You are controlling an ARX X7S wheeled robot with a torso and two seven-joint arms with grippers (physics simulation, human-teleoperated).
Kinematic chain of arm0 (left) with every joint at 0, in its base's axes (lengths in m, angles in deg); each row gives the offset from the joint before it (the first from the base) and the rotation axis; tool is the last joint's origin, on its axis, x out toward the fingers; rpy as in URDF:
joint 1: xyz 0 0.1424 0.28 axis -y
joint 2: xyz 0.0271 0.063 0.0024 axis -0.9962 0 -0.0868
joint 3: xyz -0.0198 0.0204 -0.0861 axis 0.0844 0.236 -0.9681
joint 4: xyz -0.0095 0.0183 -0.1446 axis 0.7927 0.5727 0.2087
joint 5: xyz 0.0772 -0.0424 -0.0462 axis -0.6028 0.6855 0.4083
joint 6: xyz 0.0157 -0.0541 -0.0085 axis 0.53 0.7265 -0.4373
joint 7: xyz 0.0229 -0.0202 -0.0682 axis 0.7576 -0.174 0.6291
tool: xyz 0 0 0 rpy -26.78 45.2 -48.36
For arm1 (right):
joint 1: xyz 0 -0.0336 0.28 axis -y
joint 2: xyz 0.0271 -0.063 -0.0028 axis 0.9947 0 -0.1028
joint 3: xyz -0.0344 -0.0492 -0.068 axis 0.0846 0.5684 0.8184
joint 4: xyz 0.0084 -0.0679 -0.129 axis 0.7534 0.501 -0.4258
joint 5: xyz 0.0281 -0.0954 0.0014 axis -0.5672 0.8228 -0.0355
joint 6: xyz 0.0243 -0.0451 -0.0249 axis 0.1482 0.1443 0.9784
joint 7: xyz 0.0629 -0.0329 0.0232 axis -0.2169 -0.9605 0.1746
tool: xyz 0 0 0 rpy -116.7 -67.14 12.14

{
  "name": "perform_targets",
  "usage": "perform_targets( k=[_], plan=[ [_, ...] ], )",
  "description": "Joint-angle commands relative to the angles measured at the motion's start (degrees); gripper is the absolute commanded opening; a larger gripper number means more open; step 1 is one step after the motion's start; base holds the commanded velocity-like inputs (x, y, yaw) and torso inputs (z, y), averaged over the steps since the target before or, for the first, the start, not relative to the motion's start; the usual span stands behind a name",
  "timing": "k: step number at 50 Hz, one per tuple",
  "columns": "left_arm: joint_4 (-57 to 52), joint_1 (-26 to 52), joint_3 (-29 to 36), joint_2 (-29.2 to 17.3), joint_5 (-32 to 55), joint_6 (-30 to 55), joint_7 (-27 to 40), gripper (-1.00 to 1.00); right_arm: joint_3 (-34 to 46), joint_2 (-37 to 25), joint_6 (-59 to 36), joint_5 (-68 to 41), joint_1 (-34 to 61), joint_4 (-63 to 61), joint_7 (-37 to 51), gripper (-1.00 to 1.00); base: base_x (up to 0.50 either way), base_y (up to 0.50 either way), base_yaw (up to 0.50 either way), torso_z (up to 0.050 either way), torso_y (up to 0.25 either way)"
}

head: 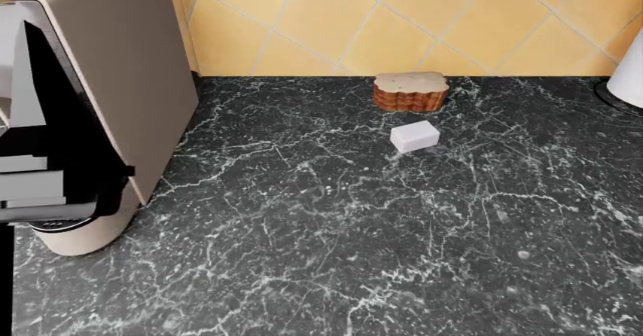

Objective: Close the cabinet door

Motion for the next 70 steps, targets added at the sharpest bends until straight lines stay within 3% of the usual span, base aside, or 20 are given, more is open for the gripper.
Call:
perform_targets(
  k=[1, 45, 70],
  plan=[
    [0.20, -0.59, 0.31, -0.96, -0.47, -1.79, 0.42, 1.00, -4.02, 11.96, 1.97, -3.87, 7.85, 4.71, -18.08, 1.00, 0.01, 0.00, 0.01, 0.013, 0.000],
    [0.22, -0.03, 0.60, -2.66, -0.04, -4.27, 1.16, 1.00, -16.89, 28.22, -3.57, -9.43, 9.26, 6.85, -23.00, 1.00, 0.01, 0.00, 0.01, 0.012, 0.001],
    [0.28, -1.03, 1.17, -3.74, -1.15, -6.10, 1.81, 1.00, -21.95, 34.00, -9.24, -5.82, 8.05, 9.26, -25.36, 1.00, 0.00, 0.00, 0.00, 0.002, 0.005]
  ],
)
